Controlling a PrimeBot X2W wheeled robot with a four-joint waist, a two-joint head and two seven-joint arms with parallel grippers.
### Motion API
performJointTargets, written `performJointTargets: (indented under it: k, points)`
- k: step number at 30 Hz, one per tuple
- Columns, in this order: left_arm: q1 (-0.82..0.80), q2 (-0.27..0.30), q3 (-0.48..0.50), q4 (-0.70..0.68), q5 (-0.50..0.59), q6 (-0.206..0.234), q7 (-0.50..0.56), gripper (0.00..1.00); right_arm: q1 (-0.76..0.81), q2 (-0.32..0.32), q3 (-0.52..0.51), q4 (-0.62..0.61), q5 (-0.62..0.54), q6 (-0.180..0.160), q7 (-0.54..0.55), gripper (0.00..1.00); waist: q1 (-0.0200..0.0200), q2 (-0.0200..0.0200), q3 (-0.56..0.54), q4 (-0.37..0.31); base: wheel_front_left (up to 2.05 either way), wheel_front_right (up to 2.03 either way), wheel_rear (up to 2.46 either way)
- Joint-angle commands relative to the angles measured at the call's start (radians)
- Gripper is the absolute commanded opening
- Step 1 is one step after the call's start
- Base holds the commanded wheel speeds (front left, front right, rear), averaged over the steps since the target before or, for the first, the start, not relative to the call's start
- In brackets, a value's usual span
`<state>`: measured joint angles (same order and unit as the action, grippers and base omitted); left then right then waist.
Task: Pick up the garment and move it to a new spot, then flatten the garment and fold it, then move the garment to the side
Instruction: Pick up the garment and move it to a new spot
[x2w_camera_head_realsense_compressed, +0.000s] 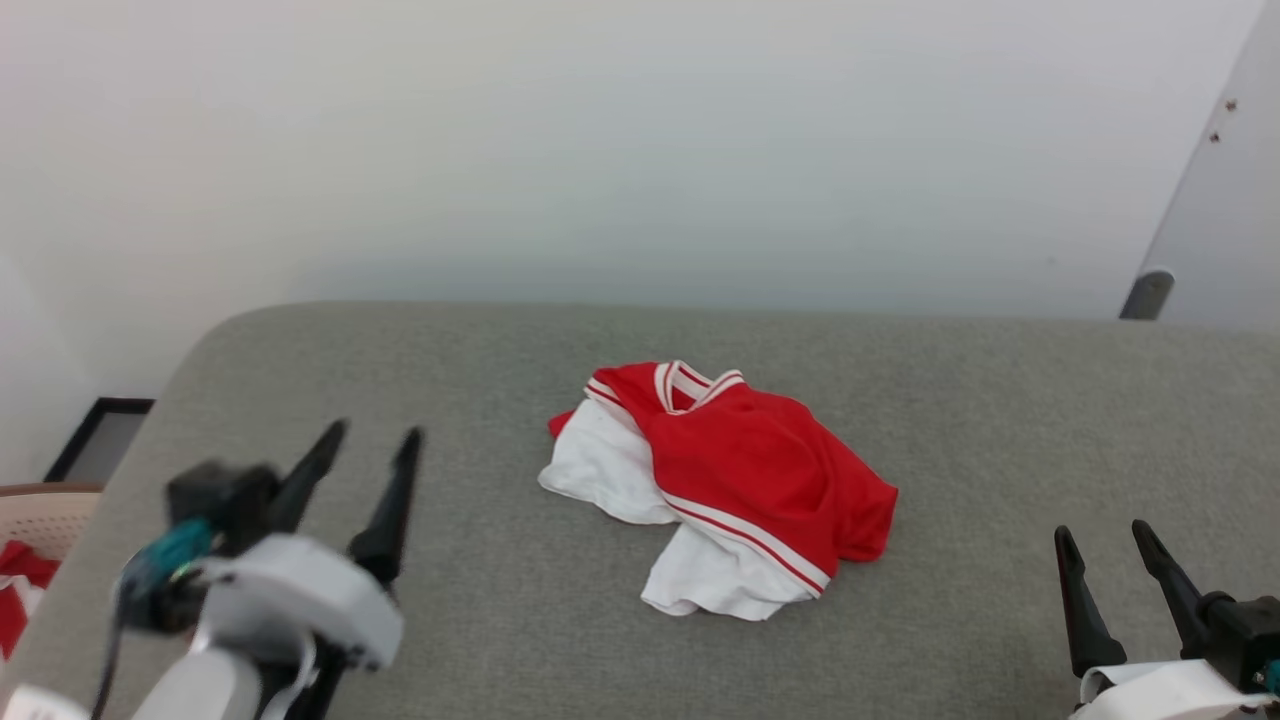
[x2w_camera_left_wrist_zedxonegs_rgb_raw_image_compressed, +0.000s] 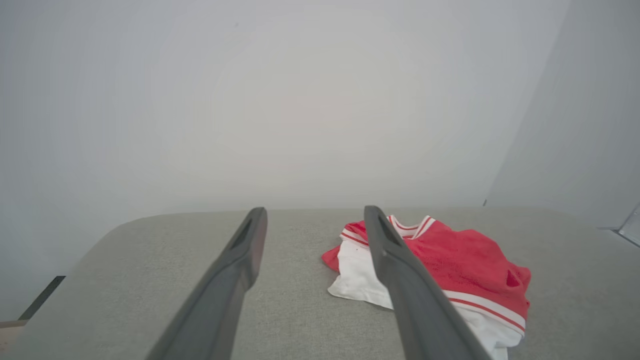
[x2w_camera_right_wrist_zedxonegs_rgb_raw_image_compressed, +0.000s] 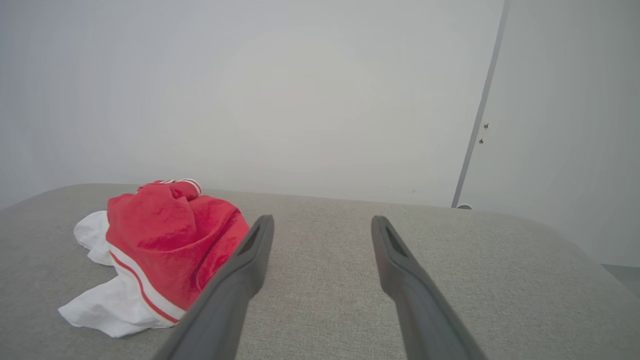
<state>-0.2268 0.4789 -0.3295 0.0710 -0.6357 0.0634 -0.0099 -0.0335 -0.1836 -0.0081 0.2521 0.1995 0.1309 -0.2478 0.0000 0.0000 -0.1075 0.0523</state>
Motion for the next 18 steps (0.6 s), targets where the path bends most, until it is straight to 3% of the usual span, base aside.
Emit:
performJointTargets:
  k: [1,8,18]
  points:
    - [0.043,0.01,0.017,-0.012,-0.012,0.01,-0.027,1.0,0.012,-0.009,0.002,0.004,0.003,0.0,-0.008,1.0,0.0,0.0,-0.02,0.021,0.0,0.0,0.0]
    - [0.174,0.036,0.071,-0.022,-0.023,0.033,-0.117,1.0,0.044,-0.015,-0.018,-0.01,-0.009,0.0,-0.016,1.0,0.0,0.0,-0.038,0.051,0.0,0.0,0.0]
    - [0.263,0.043,0.117,0.021,-0.055,0.013,-0.197,1.0,0.077,-0.004,-0.06,-0.049,-0.016,0.0,-0.018,1.0,0.0,0.0,-0.04,0.069,0.0,0.0,0.0]
